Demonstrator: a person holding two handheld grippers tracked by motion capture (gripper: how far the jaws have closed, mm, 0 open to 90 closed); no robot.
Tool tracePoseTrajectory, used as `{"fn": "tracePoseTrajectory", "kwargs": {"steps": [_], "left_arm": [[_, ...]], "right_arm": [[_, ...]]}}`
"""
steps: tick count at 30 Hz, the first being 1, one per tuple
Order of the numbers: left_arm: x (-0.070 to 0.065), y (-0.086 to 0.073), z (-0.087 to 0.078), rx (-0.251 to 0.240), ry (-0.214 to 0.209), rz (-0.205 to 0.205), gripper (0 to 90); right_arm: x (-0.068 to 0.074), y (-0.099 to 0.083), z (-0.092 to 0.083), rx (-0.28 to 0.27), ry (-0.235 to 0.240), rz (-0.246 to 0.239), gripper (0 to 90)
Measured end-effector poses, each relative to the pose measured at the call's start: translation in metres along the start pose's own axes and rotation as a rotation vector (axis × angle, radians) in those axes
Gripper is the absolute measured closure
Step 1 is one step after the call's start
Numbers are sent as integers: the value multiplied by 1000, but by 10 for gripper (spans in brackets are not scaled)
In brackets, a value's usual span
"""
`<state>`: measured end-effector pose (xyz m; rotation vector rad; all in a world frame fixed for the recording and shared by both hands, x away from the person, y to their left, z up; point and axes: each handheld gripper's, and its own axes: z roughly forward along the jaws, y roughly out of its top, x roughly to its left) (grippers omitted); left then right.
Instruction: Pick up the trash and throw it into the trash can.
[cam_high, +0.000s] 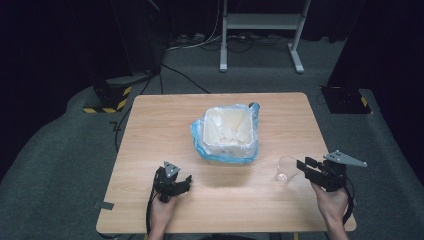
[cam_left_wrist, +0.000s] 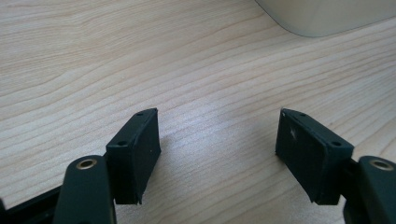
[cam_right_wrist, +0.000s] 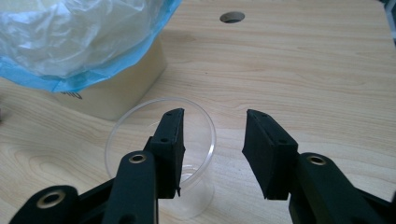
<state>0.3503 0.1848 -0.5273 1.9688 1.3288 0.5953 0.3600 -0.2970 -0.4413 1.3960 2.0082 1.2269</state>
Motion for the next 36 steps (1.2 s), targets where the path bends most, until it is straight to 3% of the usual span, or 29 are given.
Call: {"fn": "tracePoseTrajectory", "kwargs": {"steps": [10, 20, 36], "left_arm": [[0, 0, 0, 0, 1, 1, 301], [0, 0, 0, 0, 0, 0, 301], [0, 0, 0, 0, 1, 2, 301]], "right_arm": [[-3, 4, 18, 37, -4, -15, 708], [0, 3, 21, 40, 25, -45, 853], [15, 13, 15, 29, 80, -87, 867]]}}
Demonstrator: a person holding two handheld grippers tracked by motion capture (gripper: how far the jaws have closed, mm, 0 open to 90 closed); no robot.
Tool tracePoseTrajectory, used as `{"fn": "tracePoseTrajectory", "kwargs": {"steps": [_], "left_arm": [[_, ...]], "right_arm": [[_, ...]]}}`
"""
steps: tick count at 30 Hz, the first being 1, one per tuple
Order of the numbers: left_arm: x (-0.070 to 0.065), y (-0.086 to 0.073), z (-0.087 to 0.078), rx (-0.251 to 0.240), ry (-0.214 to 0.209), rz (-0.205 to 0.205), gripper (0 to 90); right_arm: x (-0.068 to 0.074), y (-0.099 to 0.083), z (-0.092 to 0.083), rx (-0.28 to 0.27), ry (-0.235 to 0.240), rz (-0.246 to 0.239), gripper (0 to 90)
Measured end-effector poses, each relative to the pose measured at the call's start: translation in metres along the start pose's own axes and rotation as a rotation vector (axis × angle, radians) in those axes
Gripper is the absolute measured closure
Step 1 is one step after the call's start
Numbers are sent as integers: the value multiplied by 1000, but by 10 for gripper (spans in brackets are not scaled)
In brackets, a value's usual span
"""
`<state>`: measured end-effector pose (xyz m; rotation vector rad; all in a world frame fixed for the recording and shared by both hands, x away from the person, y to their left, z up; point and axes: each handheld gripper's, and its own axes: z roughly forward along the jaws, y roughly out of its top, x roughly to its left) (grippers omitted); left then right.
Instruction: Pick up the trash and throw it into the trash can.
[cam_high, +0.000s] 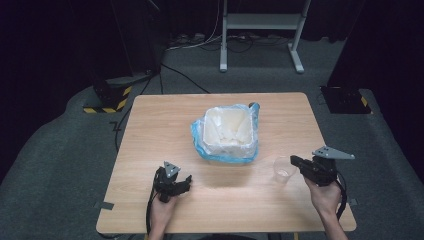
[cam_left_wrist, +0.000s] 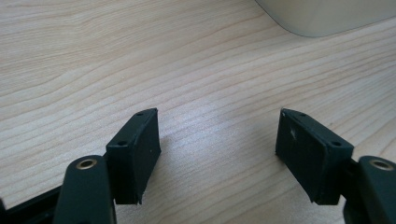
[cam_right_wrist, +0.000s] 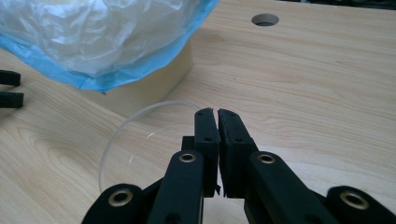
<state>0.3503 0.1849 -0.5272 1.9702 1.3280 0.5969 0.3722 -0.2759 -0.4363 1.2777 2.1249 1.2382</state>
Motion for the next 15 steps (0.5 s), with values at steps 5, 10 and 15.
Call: {"fn": "tracePoseTrajectory", "kwargs": {"steps": [5, 10, 15], "left_arm": [[0, 0, 0, 0, 0, 0, 301], [0, 0, 0, 0, -1, -1, 301], [0, 0, 0, 0, 0, 0, 301]], "right_arm": [[5, 3, 0, 15, 12, -13, 867], [13, 9, -5, 15, 31, -39, 868], [19, 20, -6, 2, 61, -38, 868]]}}
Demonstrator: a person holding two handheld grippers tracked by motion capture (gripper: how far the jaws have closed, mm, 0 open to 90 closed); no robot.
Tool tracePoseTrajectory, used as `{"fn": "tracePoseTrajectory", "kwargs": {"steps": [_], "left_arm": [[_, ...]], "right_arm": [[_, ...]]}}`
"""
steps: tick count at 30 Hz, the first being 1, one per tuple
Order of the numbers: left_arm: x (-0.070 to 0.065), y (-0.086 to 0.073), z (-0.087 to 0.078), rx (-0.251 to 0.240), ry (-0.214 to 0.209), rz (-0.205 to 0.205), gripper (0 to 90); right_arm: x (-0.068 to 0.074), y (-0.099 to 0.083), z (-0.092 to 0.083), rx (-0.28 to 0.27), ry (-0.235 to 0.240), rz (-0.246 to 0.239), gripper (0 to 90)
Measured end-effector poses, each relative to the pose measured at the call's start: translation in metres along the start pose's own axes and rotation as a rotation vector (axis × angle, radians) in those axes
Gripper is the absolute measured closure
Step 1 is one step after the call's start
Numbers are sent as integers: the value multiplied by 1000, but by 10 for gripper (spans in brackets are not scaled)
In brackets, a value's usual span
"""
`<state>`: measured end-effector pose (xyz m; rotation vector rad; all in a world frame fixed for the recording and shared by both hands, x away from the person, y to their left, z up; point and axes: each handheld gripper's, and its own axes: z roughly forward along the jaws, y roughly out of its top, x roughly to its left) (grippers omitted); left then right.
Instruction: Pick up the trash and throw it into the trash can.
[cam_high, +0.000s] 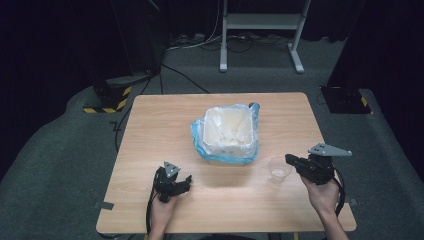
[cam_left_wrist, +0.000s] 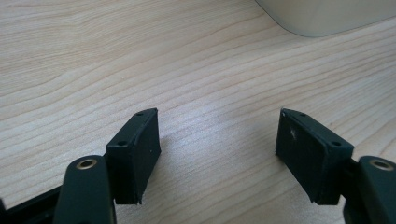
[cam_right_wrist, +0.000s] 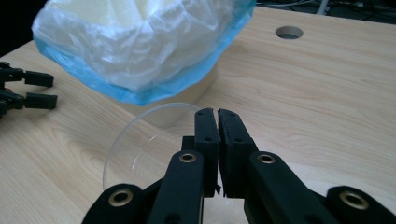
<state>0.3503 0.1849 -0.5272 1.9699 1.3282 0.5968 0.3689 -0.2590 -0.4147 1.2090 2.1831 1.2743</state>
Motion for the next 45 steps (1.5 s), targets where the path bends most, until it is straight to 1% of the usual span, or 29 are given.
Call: {"fn": "tracePoseTrajectory", "kwargs": {"steps": [3, 4, 5, 8, 15, 18, 23, 26, 37, 38, 45], "left_arm": [[0, 0, 0, 0, 0, 0, 301], [0, 0, 0, 0, 0, 0, 301], [0, 0, 0, 0, 0, -1, 301], [0, 0, 0, 0, 0, -1, 301], [0, 0, 0, 0, -1, -1, 301], [0, 0, 0, 0, -1, -1, 301], [0, 0, 0, 0, -1, -1, 301], [0, 0, 0, 0, -1, -2, 301], [0, 0, 0, 0, 0, 0, 301], [0, 0, 0, 0, 0, 0, 301], [0, 0, 0, 0, -1, -1, 301]], "right_arm": [[4, 8, 2, 6, 29, 3, 868], [4, 8, 2, 6, 29, 3, 868], [8, 13, 4, 8, 35, -8, 869], [11, 19, 3, 5, 49, -9, 869], [11, 30, 0, -8, 92, 10, 869], [12, 35, -2, -14, 100, 12, 869], [15, 47, -6, -38, 104, -9, 869], [16, 54, -8, -44, 115, -10, 869], [21, 71, -6, -55, 140, -25, 869], [23, 76, -6, -59, 144, -33, 869], [27, 92, -10, -83, 151, -50, 869]]}}
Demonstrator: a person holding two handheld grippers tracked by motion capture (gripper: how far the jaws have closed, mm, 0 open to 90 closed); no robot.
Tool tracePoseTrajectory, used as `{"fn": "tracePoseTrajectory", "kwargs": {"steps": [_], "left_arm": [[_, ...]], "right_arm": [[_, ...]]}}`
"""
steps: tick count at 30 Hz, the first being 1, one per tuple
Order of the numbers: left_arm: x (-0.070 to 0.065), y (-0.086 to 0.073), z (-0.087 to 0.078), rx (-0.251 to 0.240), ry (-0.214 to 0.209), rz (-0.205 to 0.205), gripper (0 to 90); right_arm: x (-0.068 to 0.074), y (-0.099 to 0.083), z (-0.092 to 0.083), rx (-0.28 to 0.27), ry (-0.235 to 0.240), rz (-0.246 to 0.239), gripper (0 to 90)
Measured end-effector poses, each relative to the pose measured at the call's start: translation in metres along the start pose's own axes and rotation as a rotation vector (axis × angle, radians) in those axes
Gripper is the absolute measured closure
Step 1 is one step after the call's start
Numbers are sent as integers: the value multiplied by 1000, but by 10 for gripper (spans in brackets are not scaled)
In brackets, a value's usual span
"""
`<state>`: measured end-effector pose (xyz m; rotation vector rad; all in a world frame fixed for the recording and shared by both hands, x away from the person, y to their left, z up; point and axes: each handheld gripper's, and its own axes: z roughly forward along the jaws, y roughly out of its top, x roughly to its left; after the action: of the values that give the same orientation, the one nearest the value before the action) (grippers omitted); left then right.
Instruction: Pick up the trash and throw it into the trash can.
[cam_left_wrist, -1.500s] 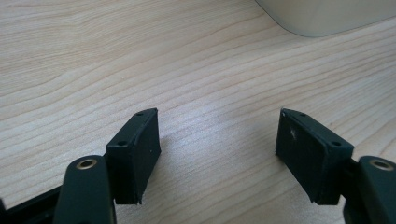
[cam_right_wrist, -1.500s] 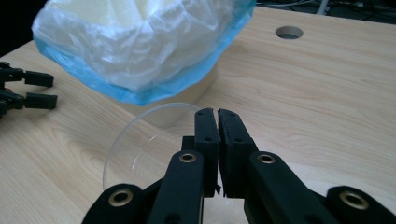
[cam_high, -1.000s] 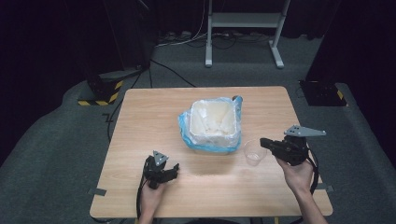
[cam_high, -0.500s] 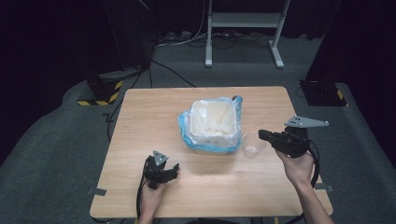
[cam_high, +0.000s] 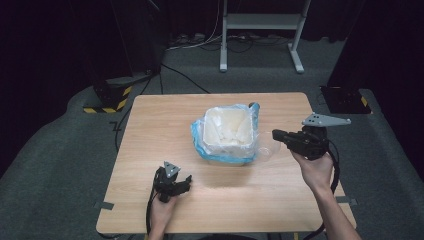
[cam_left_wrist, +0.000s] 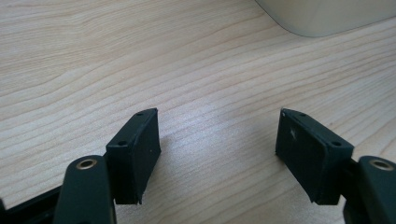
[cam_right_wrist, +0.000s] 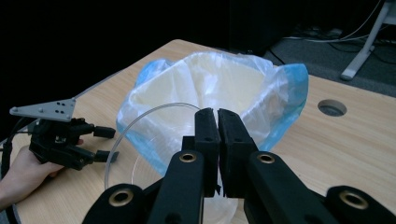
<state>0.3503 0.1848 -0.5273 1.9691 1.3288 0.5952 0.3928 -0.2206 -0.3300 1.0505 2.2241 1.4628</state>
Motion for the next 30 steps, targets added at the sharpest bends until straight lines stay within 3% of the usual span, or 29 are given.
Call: {"fn": "tracePoseTrajectory", "kwargs": {"steps": [27, 30], "left_arm": [[0, 0, 0, 1, 1, 2, 301], [0, 0, 0, 1, 1, 2, 301]], "right_arm": [[-2, 29, 22, -33, -7, -2, 869], [-1, 34, 24, -59, -1, 2, 870]]}}
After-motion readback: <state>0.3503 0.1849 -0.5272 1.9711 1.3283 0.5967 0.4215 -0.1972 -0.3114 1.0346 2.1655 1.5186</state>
